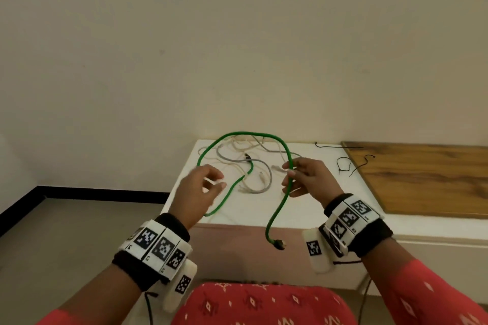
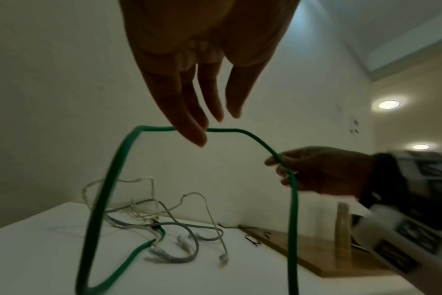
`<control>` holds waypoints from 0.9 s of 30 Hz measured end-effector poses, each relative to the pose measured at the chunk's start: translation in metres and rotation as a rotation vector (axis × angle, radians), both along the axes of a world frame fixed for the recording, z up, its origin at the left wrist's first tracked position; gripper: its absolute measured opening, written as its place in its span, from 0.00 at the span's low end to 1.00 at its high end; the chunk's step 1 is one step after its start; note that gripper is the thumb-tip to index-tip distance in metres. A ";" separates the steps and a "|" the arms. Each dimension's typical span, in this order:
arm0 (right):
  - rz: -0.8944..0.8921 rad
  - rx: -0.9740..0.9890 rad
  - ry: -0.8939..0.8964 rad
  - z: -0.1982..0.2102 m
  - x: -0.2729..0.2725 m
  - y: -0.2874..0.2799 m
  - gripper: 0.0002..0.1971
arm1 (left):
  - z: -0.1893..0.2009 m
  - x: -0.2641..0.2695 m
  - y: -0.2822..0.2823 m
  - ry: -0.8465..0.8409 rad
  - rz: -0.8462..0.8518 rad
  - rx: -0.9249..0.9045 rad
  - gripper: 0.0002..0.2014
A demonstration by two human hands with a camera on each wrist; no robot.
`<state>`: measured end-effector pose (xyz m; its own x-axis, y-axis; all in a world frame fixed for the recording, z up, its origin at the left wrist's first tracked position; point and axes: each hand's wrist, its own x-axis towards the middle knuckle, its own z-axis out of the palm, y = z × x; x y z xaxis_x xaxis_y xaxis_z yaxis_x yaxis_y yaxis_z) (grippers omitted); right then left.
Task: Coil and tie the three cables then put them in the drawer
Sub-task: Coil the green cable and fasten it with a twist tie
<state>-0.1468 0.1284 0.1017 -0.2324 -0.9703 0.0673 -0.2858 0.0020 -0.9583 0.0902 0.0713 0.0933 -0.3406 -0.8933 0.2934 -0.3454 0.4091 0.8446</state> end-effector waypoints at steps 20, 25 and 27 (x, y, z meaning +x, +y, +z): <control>0.377 -0.030 0.212 -0.016 0.085 0.038 0.17 | 0.017 0.005 0.031 0.377 -0.143 0.371 0.04; 0.272 -0.070 -0.131 -0.011 0.092 0.046 0.11 | 0.029 0.008 0.040 0.161 -0.150 0.239 0.18; 0.191 -0.038 -0.400 -0.003 0.088 0.048 0.14 | 0.041 0.009 0.047 0.048 -0.042 -0.133 0.24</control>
<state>-0.0587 0.1766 0.0985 -0.0641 -0.9969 0.0450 0.1159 -0.0522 -0.9919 0.0987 0.1183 0.1344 -0.3594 -0.8306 0.4253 -0.2864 0.5320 0.7969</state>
